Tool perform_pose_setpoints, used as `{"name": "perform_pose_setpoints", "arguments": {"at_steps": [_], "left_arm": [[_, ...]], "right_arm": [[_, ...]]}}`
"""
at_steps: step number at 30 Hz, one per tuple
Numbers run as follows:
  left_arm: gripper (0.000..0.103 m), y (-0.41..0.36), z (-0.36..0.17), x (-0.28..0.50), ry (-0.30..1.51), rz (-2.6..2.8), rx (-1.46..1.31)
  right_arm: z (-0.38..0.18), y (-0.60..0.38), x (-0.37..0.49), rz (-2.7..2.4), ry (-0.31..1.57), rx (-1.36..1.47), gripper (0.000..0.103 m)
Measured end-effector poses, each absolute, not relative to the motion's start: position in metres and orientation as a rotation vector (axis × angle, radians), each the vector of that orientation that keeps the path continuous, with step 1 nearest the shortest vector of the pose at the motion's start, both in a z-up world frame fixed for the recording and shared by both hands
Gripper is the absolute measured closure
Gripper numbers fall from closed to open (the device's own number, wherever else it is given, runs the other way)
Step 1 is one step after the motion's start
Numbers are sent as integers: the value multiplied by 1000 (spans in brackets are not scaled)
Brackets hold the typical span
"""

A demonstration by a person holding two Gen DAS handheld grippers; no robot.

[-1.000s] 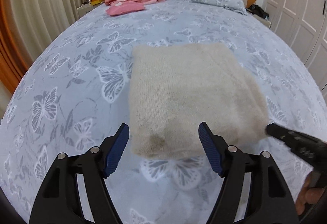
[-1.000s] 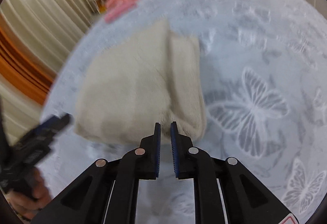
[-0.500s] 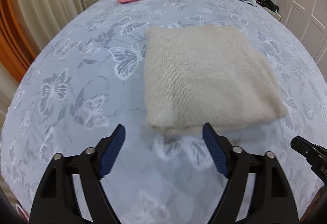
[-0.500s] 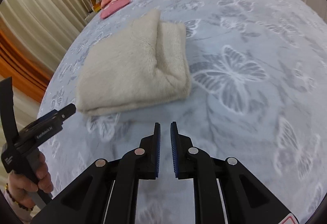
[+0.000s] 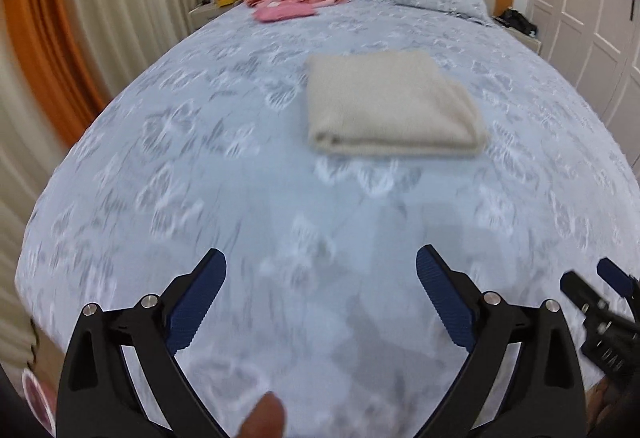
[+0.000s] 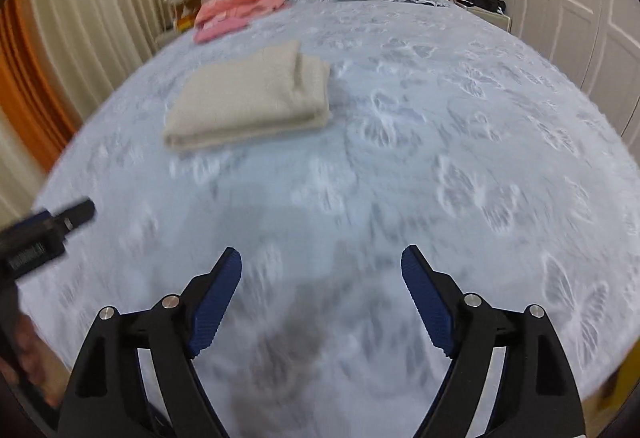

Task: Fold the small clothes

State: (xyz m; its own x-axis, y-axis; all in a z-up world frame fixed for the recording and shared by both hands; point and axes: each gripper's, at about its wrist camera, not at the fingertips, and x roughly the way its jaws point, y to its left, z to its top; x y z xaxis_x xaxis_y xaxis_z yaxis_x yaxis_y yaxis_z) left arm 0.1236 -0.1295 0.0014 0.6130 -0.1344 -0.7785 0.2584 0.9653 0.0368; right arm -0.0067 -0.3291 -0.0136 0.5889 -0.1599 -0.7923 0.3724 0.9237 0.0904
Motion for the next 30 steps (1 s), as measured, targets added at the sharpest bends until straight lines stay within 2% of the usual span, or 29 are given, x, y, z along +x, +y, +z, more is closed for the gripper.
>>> {"name": "perform_pose_setpoints", "arguments": {"at_steps": [3,6,30], "left_arm": [[9,-122,-9,101,890,-210,161],[9,-117,-16,84,889,-215,165],[9,-112,-30,56,856,-194,193]], "right_arm": [[-27,-320,-24,-303,942,301,23],[-26,-320,-36,-317,928,355,17],[-38,-302,-43,-307,1003,327,17]]}}
